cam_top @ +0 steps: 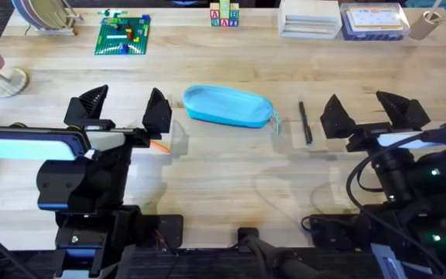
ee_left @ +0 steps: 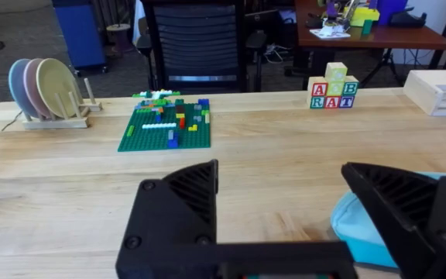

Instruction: Unzip the bag, pick up the pens from the table one at a time and place them inside, then zip the bag closed.

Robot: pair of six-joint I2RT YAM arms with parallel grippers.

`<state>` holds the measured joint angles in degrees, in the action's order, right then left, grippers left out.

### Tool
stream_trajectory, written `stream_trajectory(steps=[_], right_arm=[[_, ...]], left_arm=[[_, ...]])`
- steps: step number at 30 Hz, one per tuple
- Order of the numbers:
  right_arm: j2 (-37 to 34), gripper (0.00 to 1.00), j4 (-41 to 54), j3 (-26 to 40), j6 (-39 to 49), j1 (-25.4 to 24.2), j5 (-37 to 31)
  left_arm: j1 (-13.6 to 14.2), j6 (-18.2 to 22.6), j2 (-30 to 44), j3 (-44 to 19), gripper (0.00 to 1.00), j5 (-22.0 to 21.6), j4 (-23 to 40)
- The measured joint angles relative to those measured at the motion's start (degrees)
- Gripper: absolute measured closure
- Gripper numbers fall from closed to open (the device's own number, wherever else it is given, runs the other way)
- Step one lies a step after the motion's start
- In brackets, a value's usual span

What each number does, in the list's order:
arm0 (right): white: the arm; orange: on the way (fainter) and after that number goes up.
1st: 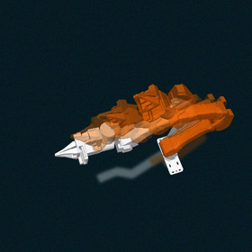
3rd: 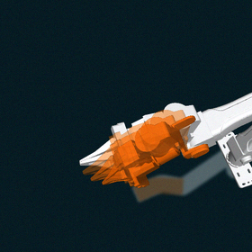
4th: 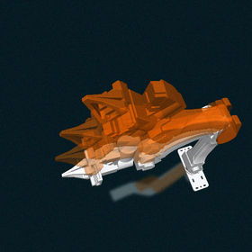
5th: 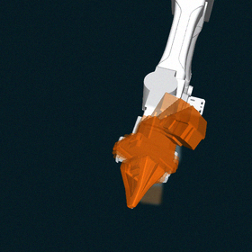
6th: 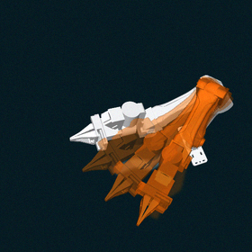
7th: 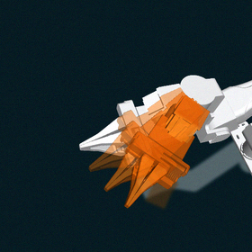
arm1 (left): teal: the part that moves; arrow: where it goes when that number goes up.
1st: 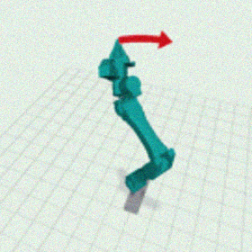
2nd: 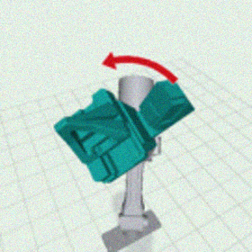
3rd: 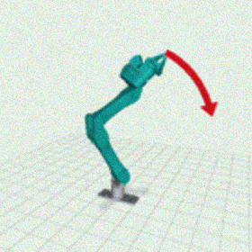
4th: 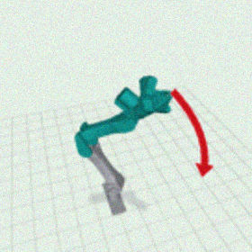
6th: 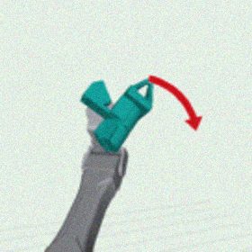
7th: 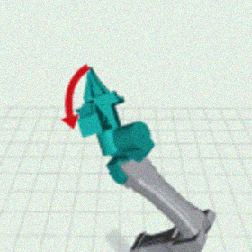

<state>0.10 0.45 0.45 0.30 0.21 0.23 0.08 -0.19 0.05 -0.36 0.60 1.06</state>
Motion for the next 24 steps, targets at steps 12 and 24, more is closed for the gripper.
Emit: stream_trajectory(steps=[12,24], right_arm=[[0.00,0.005,-0.07,0.00,0.00,0.00,0.22],[0.00,0.004,0.85,1.87,0.00,0.00,0.26]], left_arm=[[0.00,0.00,-0.02,0.00,0.004,0.00,0.00],[0.00,0.00,-0.01,-1.39,0.006,-0.01,0.48]])
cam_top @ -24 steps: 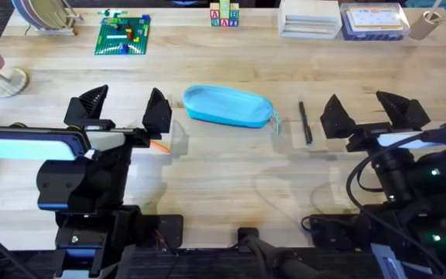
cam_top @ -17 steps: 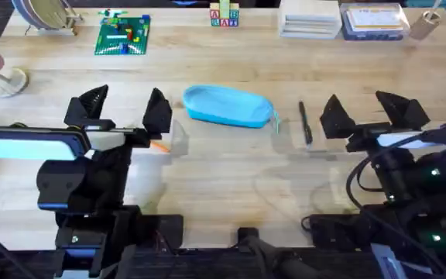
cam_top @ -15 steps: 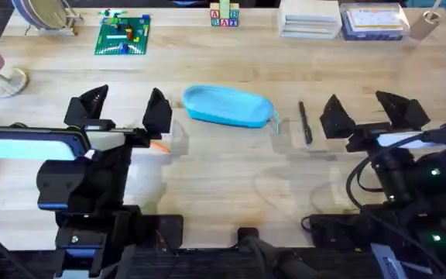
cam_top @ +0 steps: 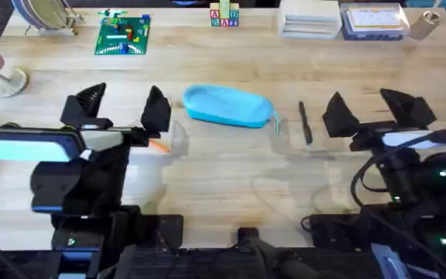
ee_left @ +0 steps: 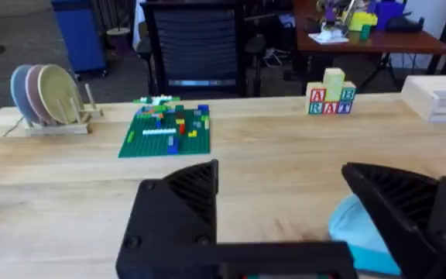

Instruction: Unzip the bag, pick up the pens from the table one at a time and place them inside, then zip the bag closed.

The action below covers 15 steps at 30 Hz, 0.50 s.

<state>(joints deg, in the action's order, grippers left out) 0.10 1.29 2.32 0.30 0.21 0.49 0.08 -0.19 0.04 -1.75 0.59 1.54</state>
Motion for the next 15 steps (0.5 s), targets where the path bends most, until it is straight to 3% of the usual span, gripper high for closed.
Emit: stream_trajectory(steps=[6,15], right_arm=[[-0.09,0.004,6.22,6.80,-0.04,0.00,0.01],[-0.11,0.004,14.64,15.58,-0.04,0.00,0.11]], left_arm=[[0.00,0.01,0.01,-5.57,0.007,-0.01,2.49],[0.00,0.02,1.73,-15.27,0.007,-0.40,14.34]])
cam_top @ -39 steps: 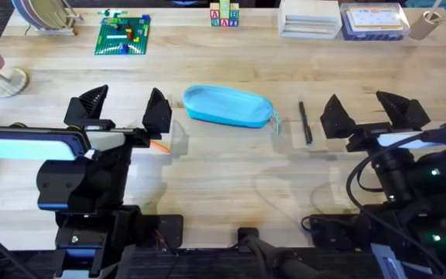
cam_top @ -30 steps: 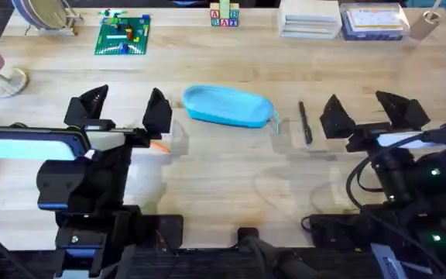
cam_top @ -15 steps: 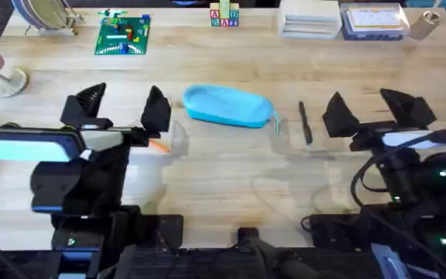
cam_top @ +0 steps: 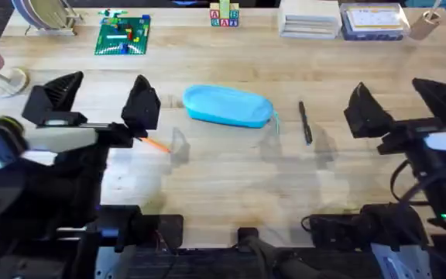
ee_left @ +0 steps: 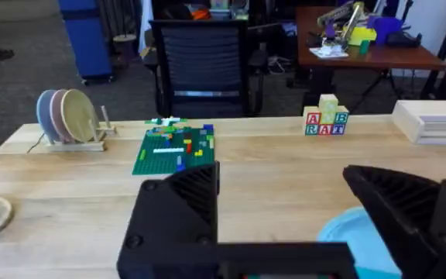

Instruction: Unzip the bag, pick up the pens from the table one at a time and place them inside, then zip the bag closed.

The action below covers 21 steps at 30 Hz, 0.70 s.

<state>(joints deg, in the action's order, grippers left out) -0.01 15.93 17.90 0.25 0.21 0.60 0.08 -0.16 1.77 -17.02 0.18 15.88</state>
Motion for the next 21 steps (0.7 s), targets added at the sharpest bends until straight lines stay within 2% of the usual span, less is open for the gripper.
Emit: stream_trajectory(steps=[5,10,21], right_arm=[[-2.97,0.005,3.85,4.29,0.00,0.00,0.30],[-8.80,0.005,8.24,9.54,0.00,0.00,0.31],[-26.69,0.005,20.84,23.25,0.00,0.00,0.37]], left_arm=[[0.00,0.02,6.11,-7.18,0.007,-0.06,5.27],[0.00,0.25,15.38,-14.68,0.007,-0.06,11.17],[0.00,1.57,33.81,-31.27,0.007,-0.06,21.16]])
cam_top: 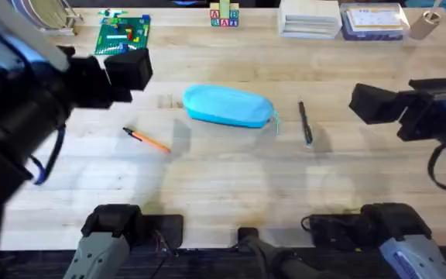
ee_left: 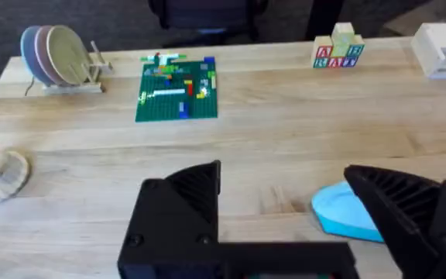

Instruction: Unzip the bag, pick up the pens from the table one at a time and place them inside, then zip the bag closed.

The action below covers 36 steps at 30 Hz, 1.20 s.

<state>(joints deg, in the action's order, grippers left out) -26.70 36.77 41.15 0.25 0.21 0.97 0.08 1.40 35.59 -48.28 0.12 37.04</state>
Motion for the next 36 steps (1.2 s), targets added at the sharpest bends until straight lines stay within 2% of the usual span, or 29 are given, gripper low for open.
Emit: stream_trajectory(steps=[9,16,23,31,36], right_arm=[[-11.13,0.005,7.38,10.69,0.00,0.00,0.34],[-18.69,0.005,14.19,16.25,0.00,0.00,0.36],[-25.32,0.004,17.94,19.44,0.00,0.00,0.47],[-31.47,0.004,18.60,19.69,0.00,0.00,2.93],[-31.80,0.004,18.60,19.70,-0.01,0.00,2.99]], left_arm=[[0.00,0.15,13.26,-11.95,0.008,0.32,9.70],[0.00,0.14,20.60,-17.61,0.007,0.88,14.84],[0.00,0.16,24.95,-19.22,0.007,2.46,18.99],[0.00,0.14,27.15,-19.24,0.007,3.32,21.83],[0.00,0.14,27.15,-19.24,0.007,3.32,22.30]])
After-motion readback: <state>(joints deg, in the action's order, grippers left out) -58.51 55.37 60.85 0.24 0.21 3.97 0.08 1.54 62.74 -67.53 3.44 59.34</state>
